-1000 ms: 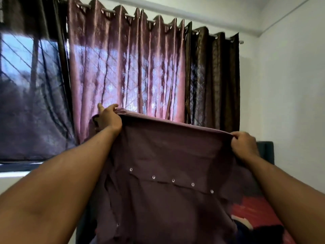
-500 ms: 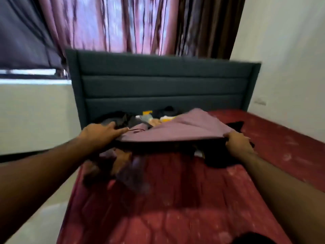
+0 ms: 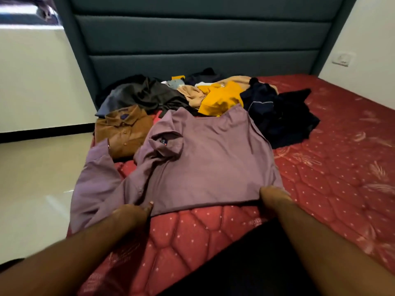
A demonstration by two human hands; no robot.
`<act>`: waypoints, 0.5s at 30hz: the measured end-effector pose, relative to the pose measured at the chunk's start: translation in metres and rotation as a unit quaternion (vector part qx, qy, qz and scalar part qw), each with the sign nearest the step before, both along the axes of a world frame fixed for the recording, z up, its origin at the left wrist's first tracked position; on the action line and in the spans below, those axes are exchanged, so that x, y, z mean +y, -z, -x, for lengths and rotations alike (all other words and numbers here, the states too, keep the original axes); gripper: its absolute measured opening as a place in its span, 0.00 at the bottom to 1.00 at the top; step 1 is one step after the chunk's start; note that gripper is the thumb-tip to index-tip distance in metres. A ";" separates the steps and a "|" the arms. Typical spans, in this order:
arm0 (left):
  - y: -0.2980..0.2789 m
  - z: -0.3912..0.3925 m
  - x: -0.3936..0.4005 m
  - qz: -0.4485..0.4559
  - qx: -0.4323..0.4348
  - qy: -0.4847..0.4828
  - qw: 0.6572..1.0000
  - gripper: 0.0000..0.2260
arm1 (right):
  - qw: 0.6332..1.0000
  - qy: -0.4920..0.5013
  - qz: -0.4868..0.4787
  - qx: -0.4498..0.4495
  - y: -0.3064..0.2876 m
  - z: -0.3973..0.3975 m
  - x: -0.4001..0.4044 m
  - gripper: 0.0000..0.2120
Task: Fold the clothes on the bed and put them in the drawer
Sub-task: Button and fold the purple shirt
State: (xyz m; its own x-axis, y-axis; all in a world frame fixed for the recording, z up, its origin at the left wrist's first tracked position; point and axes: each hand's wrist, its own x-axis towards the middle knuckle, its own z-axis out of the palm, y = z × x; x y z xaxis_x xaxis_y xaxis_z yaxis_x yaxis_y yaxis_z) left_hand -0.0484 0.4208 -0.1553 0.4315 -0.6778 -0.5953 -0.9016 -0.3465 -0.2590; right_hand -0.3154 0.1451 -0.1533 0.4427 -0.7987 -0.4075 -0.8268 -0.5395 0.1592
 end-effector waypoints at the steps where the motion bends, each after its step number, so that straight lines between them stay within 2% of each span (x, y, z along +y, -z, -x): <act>1: -0.004 0.000 -0.006 -0.014 0.013 -0.006 1.000 0.35 | 1.000 0.005 0.011 0.010 0.000 -0.002 0.000 0.19; 3: -0.014 -0.002 -0.016 -0.059 0.073 -0.035 0.995 0.37 | 0.999 0.021 0.020 0.021 0.001 -0.005 -0.002 0.20; 5: -0.026 -0.005 -0.023 -0.100 0.157 -0.069 0.980 0.31 | 0.998 0.042 0.019 0.031 0.003 -0.006 -0.003 0.20; 7: -0.033 -0.005 -0.025 -0.100 0.222 -0.110 0.964 0.28 | 0.996 0.080 0.013 0.047 0.007 0.000 -0.009 0.21; 9: -0.031 0.002 -0.021 -0.091 0.286 -0.159 0.941 0.32 | 0.991 0.120 0.013 0.062 0.008 0.011 -0.017 0.21; 13: -0.017 0.028 -0.001 -0.111 0.280 -0.132 0.945 0.40 | 0.981 0.161 0.013 0.105 0.009 0.014 -0.015 0.26; 15: -0.019 0.030 0.002 -0.107 0.268 -0.111 0.951 0.36 | 0.970 0.160 0.020 0.179 0.009 0.007 -0.013 0.27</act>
